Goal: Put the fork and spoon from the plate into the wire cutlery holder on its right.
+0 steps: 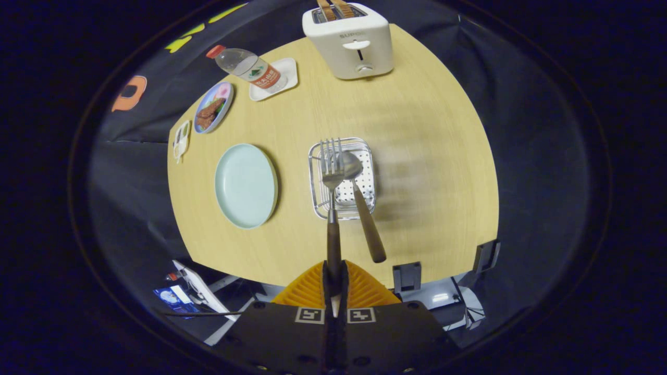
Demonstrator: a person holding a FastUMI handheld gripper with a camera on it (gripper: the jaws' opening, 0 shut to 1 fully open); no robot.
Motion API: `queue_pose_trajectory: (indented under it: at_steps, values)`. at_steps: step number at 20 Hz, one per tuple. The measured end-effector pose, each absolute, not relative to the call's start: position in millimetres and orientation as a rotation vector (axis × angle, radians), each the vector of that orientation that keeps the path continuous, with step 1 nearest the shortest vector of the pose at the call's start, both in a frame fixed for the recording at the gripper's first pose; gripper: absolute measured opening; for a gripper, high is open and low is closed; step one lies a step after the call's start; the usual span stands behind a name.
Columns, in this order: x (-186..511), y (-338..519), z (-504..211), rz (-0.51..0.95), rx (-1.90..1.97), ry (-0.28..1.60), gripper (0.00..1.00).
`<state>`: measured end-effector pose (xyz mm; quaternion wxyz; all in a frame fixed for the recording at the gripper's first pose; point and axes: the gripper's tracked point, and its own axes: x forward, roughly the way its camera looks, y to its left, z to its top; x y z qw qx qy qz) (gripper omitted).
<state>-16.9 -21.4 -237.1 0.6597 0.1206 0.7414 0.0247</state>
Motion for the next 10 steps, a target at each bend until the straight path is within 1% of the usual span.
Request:
queue_pose_trajectory:
  at_steps: [8, 9, 10]
  values:
    - [-29.4, -15.9, -237.4, 0.039, 0.326, 1.738, 0.01]
    - [-26.9, -16.9, -237.3, 0.027, 0.323, 1.736, 0.06]
    - [-23.4, -17.7, -237.1, 0.024, 0.316, 1.732, 0.06]
